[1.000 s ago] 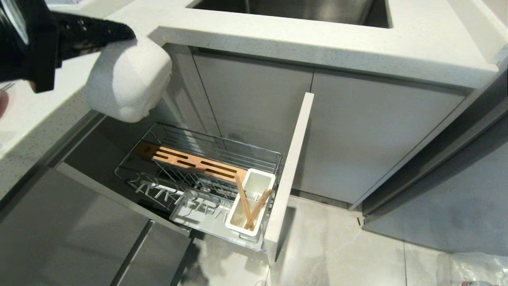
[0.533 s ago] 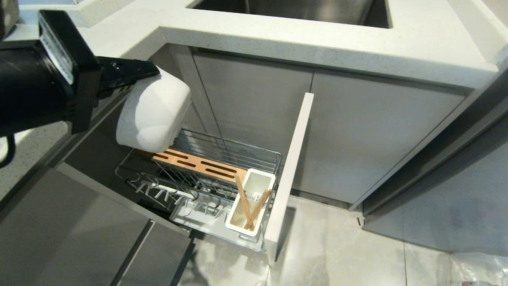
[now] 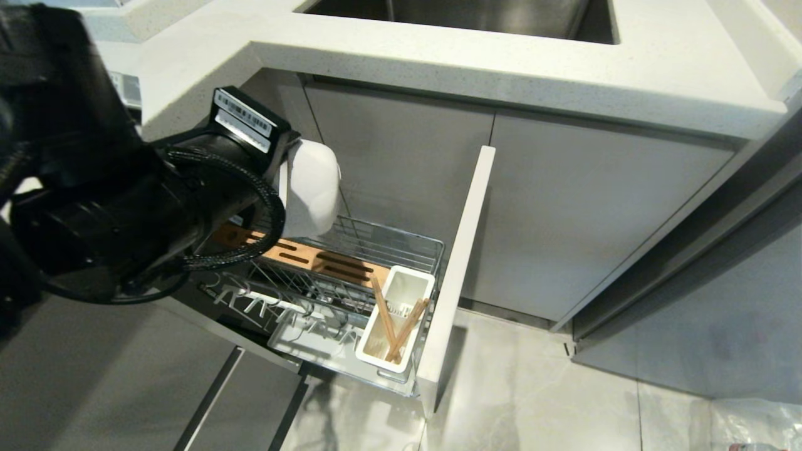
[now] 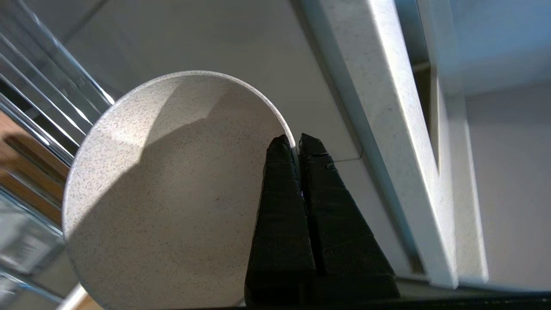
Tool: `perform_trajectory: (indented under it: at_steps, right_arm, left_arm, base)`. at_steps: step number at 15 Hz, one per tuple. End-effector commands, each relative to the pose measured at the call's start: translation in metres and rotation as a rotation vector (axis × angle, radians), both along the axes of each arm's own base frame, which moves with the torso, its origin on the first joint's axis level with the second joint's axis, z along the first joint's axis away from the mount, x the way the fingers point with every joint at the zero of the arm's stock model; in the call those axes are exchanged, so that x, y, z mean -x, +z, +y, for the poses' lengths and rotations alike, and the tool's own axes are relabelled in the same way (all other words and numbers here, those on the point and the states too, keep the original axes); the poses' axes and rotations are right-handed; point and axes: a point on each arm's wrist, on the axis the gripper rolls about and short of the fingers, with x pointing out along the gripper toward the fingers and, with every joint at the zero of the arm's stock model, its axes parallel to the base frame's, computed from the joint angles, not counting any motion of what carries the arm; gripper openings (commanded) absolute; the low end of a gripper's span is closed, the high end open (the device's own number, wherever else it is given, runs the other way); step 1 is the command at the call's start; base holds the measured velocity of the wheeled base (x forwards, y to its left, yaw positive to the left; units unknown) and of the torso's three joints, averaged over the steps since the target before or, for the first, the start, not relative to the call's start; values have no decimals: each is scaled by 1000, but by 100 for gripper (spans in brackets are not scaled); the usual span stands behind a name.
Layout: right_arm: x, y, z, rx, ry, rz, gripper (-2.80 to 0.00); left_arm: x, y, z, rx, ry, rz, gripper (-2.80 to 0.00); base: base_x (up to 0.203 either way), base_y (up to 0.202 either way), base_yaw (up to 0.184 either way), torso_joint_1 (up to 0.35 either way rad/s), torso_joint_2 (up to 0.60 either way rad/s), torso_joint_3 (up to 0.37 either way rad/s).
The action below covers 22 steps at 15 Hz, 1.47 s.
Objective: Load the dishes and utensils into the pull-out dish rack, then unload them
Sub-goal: Pick up the bowl and place it in the cupboard
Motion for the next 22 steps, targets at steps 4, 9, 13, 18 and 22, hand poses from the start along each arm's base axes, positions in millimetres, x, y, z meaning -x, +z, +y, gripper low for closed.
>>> perform_trajectory:
  at_steps: [4,9,13,18,22]
  right_arm:
    - [0,0,0,0,0,1,-280]
    - [0,0,0,0,0,1,-280]
    - [0,0,0,0,0,1,-280]
    - [0,0,0,0,0,1,-280]
    - [0,0,0,0,0,1,-280]
  left_arm:
    - [-31,-27,-21,152,16,12,-280]
    - [-68,-58,-24,214,96,-84,-280]
    - [-90,-73,-16,273,149,-170,-280]
    - [-101,-90,-18,285,182,-186,-280]
    - [-102,-102,-18,206,205,-158,-280]
  base:
    - [0,0,0,0,0,0]
    - [0,0,0,0,0,0]
    - [0,0,0,0,0,0]
    - [0,0,0,0,0,0]
    - [0,0,0,0,0,0]
